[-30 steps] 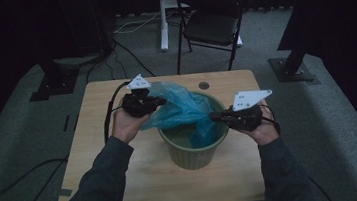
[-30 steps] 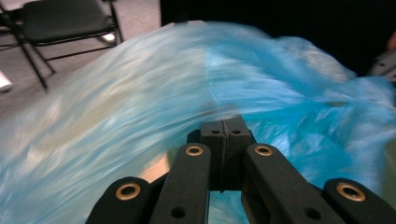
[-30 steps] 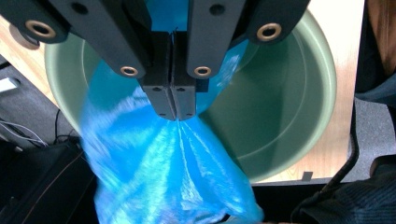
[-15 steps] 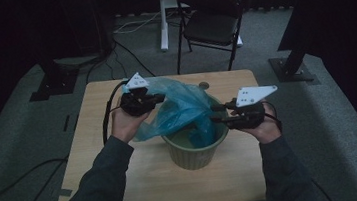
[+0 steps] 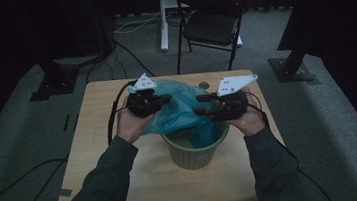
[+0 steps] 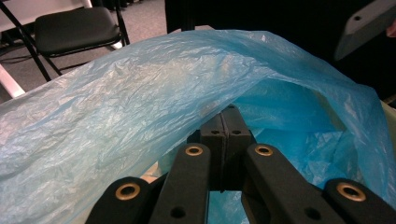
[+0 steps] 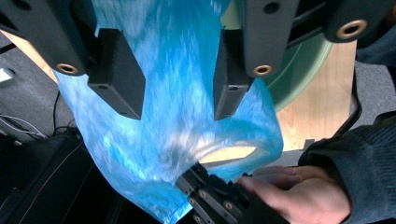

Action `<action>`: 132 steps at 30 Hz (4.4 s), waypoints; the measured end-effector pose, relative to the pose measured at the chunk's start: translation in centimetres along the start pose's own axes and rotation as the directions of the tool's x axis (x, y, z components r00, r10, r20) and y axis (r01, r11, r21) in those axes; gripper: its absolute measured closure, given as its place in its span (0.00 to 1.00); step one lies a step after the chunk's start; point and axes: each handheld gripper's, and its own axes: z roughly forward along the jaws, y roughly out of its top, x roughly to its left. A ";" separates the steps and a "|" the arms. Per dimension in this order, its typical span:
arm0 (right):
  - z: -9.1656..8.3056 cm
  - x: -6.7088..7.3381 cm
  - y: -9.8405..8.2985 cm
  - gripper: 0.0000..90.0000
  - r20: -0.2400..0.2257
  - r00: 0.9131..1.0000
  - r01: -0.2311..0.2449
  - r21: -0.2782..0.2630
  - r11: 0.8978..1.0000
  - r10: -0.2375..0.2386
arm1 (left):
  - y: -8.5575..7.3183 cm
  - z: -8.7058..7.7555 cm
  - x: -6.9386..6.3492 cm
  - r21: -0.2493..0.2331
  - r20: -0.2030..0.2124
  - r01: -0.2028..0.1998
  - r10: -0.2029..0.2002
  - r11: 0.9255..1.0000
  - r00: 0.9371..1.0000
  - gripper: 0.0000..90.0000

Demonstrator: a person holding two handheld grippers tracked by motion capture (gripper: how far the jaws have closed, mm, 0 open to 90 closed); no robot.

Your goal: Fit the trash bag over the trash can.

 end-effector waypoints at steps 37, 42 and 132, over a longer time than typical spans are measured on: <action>2.9 0.9 1.0 0.61 0.071 0.997 -0.030 0.067 0.997 0.026 | -1.2 -0.3 -0.8 0.036 0.019 -0.008 0.008 0.999 1.000 0.76; 3.2 1.1 1.3 0.57 0.062 0.998 -0.034 0.059 0.998 0.030 | -0.9 0.1 -1.1 0.032 0.018 -0.011 0.011 0.999 1.000 0.77; 3.1 2.3 2.5 1.00 0.207 0.978 -0.009 0.149 0.989 -0.022 | -3.0 0.7 -2.8 0.165 -0.001 -0.122 0.124 0.979 0.992 0.85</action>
